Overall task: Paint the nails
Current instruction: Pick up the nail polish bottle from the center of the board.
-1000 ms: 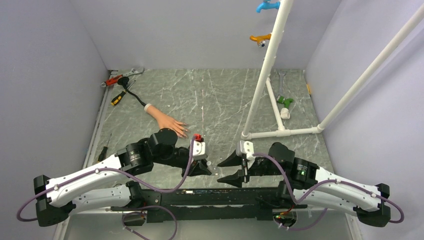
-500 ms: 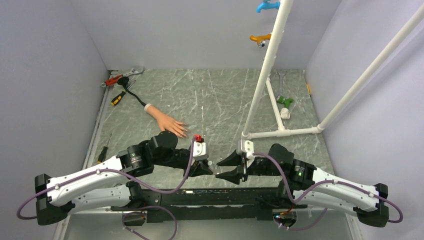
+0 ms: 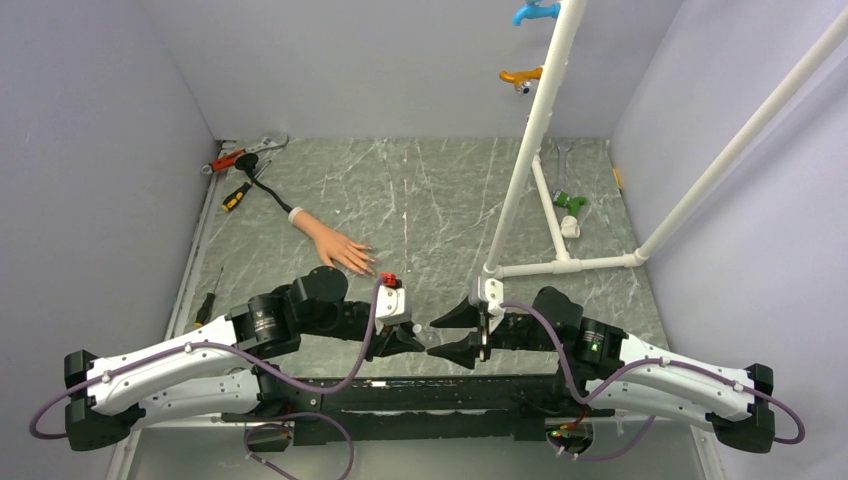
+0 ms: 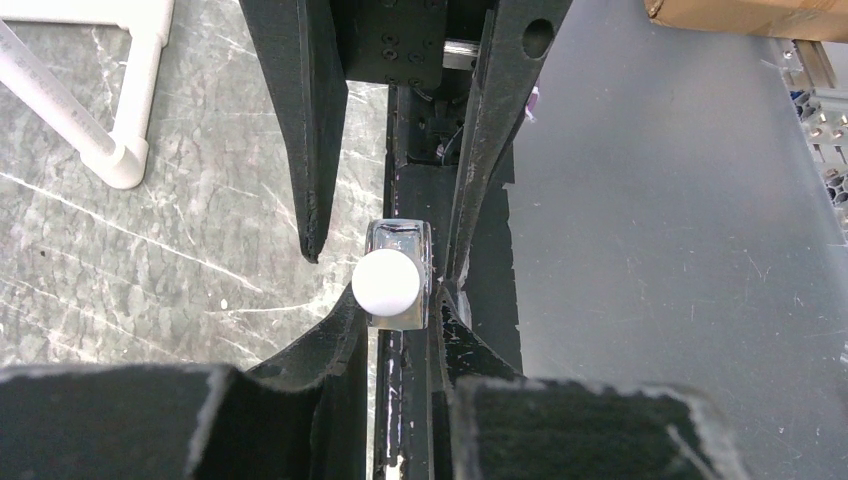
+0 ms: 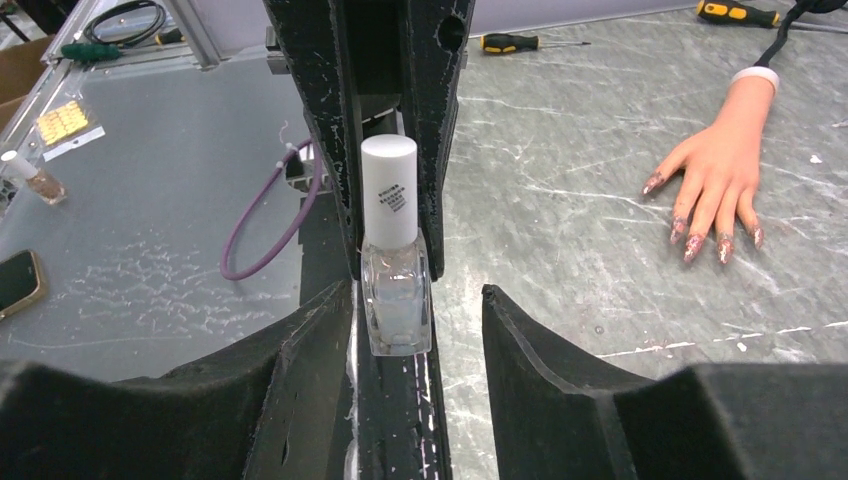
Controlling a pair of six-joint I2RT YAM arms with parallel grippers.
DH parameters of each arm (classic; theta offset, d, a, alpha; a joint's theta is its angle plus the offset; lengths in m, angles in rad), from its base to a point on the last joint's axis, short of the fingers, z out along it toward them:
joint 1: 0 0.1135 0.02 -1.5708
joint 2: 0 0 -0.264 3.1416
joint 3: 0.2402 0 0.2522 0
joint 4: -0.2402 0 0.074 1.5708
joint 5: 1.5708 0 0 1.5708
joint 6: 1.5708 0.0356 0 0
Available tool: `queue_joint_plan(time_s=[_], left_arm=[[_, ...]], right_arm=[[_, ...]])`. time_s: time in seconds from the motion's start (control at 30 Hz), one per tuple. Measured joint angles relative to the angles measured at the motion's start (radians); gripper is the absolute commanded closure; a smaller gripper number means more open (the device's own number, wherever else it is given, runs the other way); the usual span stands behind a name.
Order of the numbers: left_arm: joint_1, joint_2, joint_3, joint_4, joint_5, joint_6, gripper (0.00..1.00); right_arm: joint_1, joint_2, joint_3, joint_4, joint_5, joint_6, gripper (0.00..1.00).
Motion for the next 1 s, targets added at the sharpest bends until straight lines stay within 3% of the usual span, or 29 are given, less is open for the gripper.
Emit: queue_joint_plan(time_s=[0.33,0.53,0.6,0.7,0.83,0.93,1.0], left_arm=[[-0.01,-0.02,-0.008,0.0,-0.003,0.0,1.0],[-0.021,-0.02,-0.014,-0.001,-0.026,0.001,1.0],[-0.023,-0.02,-0.014,-0.001,-0.029,0.002,1.0],[-0.025,-0.02,-0.014,-0.005,-0.029,0.0,1.0],[-0.029,-0.022,-0.015,-0.016,-0.026,-0.003,1.0],[-0.031,-0.023,-0.015,-0.02,-0.031,-0.002,0.88],[-0.031,-0.025,-0.015,-0.023,-0.034,-0.001,0.74]], right_arm=[[0.0,0.004,0.0,0.016,-0.009,0.012,0.58],[0.0,0.026,0.0,0.017,-0.028,0.017,0.71],[0.0,0.027,0.0,0.019,-0.035,0.019,0.79],[0.0,0.029,0.0,0.018,-0.044,0.013,1.0],[0.0,0.039,0.0,0.014,-0.06,-0.002,1.0],[-0.001,0.04,0.0,0.016,-0.06,-0.003,1.0],[-0.001,0.041,0.0,0.017,-0.058,-0.003,1.0]])
